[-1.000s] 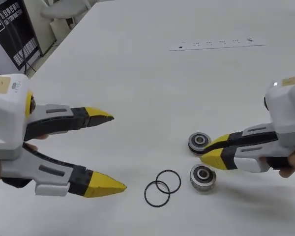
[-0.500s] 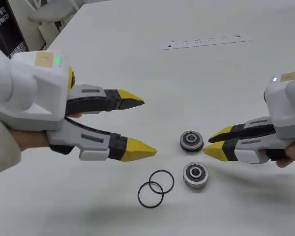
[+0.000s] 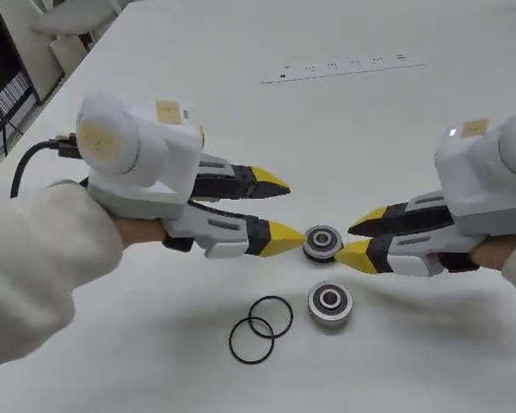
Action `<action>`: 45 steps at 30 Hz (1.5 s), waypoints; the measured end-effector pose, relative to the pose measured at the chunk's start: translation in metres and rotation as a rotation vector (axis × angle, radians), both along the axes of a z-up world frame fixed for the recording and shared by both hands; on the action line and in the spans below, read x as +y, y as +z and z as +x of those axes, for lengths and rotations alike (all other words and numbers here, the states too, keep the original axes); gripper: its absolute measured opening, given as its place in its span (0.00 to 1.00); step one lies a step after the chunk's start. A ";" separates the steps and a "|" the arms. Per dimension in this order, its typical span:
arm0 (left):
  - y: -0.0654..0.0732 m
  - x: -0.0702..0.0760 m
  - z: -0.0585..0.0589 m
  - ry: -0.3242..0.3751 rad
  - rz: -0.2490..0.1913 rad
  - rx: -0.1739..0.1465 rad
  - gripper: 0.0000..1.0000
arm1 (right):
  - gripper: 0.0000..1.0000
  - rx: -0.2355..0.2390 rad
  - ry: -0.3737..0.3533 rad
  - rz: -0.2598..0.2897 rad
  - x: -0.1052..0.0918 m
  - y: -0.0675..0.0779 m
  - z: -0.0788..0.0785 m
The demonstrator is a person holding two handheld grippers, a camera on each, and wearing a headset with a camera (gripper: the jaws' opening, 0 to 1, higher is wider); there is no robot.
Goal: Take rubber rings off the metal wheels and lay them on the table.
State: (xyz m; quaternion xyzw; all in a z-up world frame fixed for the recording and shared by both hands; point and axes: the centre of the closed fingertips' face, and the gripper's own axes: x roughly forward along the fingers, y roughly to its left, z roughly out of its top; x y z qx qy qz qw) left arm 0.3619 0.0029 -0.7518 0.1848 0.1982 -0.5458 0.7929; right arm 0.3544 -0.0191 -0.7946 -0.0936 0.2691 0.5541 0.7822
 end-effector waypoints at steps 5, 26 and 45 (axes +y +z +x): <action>-0.014 -0.009 0.004 0.004 0.004 0.034 0.27 | 0.21 -0.015 0.014 -0.001 0.003 -0.002 0.001; -0.037 -0.018 0.001 0.028 0.069 0.054 0.15 | 0.24 0.046 0.003 -0.003 0.007 -0.012 0.004; -0.039 -0.020 -0.005 0.026 0.027 0.106 0.14 | 0.05 -0.010 -0.005 -0.007 -0.003 -0.011 0.005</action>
